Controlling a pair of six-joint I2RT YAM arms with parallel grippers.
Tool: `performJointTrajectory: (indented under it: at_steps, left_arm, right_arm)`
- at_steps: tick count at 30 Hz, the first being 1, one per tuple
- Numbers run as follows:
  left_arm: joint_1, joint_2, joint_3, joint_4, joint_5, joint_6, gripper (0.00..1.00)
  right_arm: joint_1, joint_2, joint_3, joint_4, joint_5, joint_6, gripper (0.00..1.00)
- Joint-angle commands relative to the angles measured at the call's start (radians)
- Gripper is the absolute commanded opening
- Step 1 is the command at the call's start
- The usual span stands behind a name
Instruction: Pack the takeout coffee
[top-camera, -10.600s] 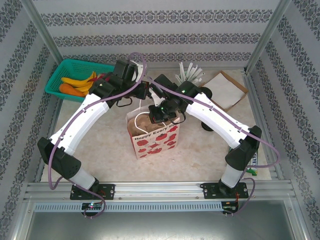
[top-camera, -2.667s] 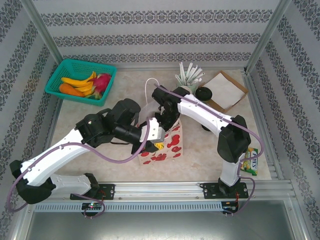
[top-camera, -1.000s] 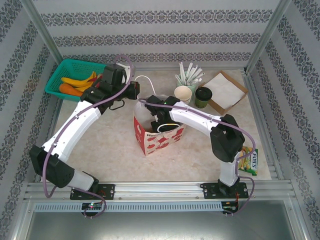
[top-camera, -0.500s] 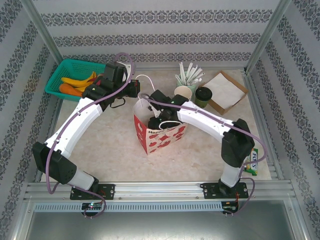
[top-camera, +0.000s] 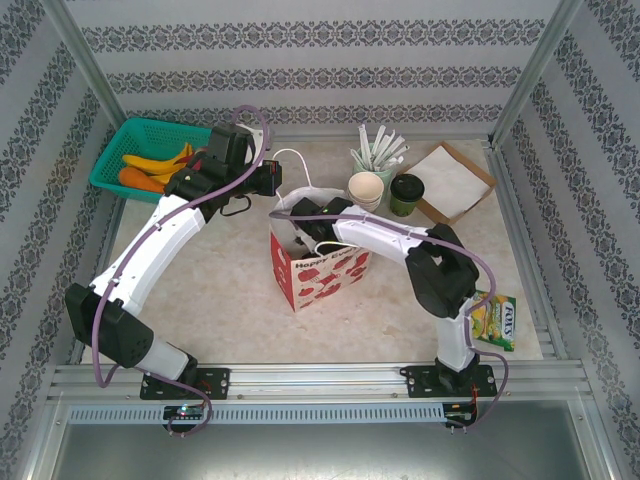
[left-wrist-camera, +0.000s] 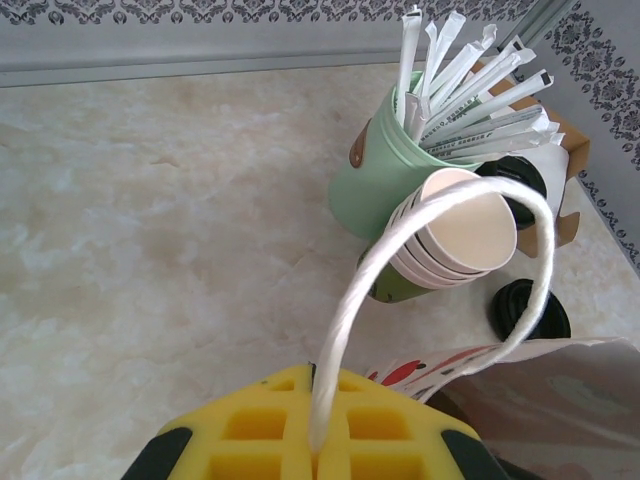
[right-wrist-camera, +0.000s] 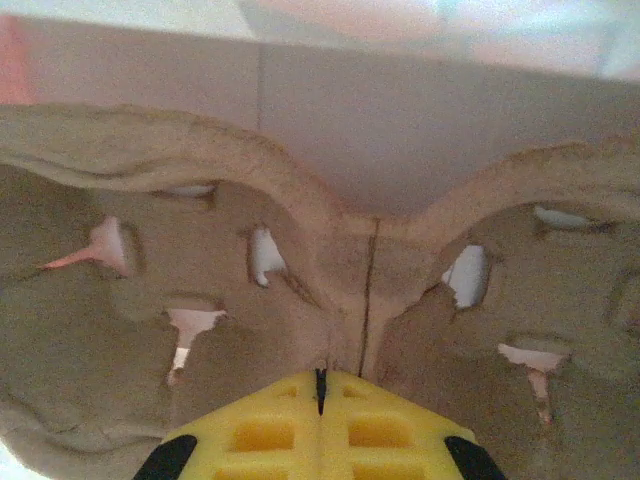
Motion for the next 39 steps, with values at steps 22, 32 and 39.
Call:
performJointTrajectory:
  at_steps: [22,32,39]
  left_arm:
    - [0.013,-0.013,-0.009,0.010,0.136,0.131,0.00]
    - [0.011,-0.030,-0.020,0.045,0.242,0.192,0.00]
    - [0.013,-0.018,-0.001,0.042,0.292,0.184,0.00]
  right_arm:
    - [-0.015,-0.380,0.180,0.126,-0.036,-0.064,0.98]
    - [-0.149,-0.400,0.245,0.152,-0.079,-0.477,0.91]
    - [-0.276,-0.287,0.339,-0.020,-0.394,-0.799,0.86]
